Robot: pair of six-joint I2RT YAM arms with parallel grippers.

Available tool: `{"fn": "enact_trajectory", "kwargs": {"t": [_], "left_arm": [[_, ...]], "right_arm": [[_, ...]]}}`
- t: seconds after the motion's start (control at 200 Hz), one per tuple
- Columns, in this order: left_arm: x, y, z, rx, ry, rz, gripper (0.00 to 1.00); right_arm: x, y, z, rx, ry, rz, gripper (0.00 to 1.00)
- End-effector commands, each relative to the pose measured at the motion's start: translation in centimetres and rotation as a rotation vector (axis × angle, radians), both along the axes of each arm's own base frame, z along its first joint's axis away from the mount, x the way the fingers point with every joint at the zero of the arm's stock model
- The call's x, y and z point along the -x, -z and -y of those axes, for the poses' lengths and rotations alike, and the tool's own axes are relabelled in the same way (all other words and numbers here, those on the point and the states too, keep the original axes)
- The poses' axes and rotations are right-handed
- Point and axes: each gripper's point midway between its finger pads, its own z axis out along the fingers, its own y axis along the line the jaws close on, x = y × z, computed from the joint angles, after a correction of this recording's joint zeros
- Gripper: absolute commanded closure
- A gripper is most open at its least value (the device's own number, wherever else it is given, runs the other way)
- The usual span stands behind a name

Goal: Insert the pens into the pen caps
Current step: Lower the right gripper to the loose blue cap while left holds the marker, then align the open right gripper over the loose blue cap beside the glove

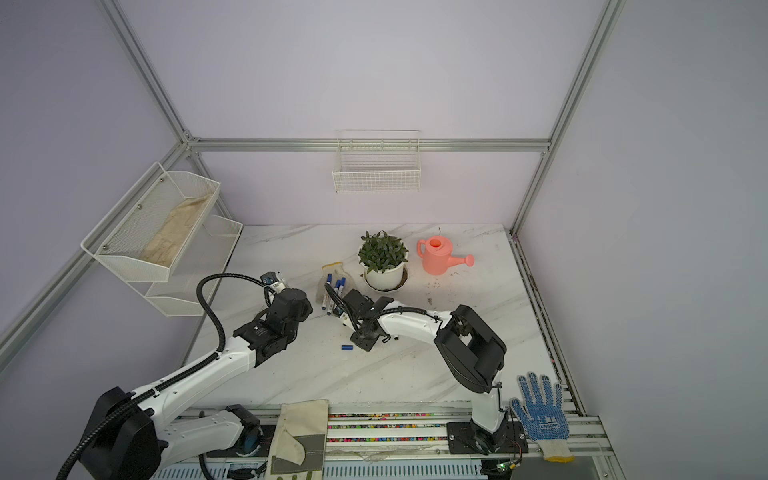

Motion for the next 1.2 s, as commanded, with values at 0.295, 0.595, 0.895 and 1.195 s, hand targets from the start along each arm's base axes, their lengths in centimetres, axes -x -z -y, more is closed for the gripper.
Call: {"fn": "enact_trajectory", "kwargs": {"t": [0.295, 0.595, 0.895, 1.195], "left_arm": [[0.8, -1.1, -1.2, -0.017, -0.021, 0.035, 1.0], [1.0, -2.2, -1.7, -0.041, -0.032, 0.052, 1.0], [1.5, -1.9, -2.1, -0.038, -0.05, 0.049, 1.0], [0.7, -2.0, -1.5, -0.029, -0.041, 0.048, 1.0]], "right_arm": [[2.9, 0.6, -2.1, -0.013, -0.201, -0.139, 0.4], [1.4, 3.5, -4.0, 0.064, -0.192, -0.14, 0.68], [-0.5, 1.0, -0.9, 0.145, -0.174, 0.095, 0.95], [-4.8, 0.4, 0.8, 0.176, -0.163, 0.285, 0.82]]}}
